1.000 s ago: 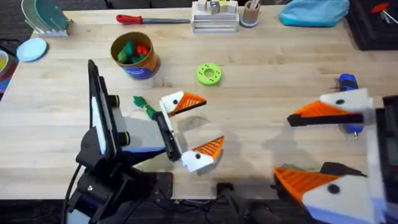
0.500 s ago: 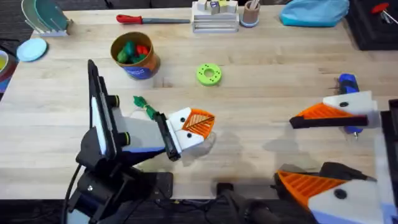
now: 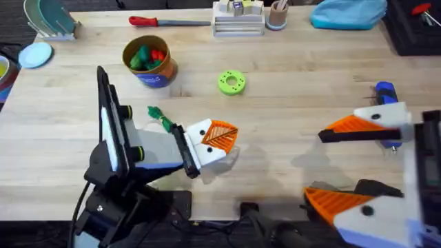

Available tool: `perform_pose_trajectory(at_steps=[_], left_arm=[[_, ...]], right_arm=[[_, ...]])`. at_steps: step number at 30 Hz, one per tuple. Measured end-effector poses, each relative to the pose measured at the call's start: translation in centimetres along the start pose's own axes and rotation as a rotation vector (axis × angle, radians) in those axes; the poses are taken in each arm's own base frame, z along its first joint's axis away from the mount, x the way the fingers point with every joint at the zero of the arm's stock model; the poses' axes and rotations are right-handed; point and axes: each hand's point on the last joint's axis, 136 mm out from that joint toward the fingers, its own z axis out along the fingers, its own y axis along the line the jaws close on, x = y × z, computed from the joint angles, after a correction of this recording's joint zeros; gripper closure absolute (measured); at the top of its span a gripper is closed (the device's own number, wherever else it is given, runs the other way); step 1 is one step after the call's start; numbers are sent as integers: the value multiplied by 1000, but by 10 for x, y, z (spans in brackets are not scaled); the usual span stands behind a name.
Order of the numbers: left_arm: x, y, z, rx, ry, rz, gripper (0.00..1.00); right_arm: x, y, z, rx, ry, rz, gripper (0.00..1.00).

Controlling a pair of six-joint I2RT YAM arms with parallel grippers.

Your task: Pick up the gripper from the table and insert it into the empty holder that is missing its gripper. Then pick up a screw, insert it into the mounting hole, and use the screwdriver to tighten it. Finally, clean up the table by picking up the vegetable and placing it into the bucket.

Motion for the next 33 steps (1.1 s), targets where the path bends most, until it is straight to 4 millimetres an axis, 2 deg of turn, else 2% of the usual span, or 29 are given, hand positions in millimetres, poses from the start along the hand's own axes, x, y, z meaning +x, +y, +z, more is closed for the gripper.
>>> perform_pose_trajectory(at_steps=[4,8,14,19,22,26,28,33], left_arm=[[0,0,0,0,0,0,996],[0,0,0,0,0,0,996],[0,4,0,-26,0,1,996],[0,13,-1,-78,-2,-10,996],[-1,19,-1,-112,-3,-16,996],[-1,24,-2,-138,-3,-20,996],[-1,25,-2,-146,-3,-20,996],[-1,27,-2,-160,-3,-20,996]], right_arm=[[2,-7,8,27,7,2,7],[-12,-15,8,74,-50,12,7],[-20,-48,4,218,-90,128,7],[-18,-105,-8,458,-123,398,10],[-10,-138,-18,586,-130,545,10],[15,-190,-31,753,-73,760,10],[33,-218,-34,818,-5,874,11],[71,-272,-38,875,164,1062,9]])
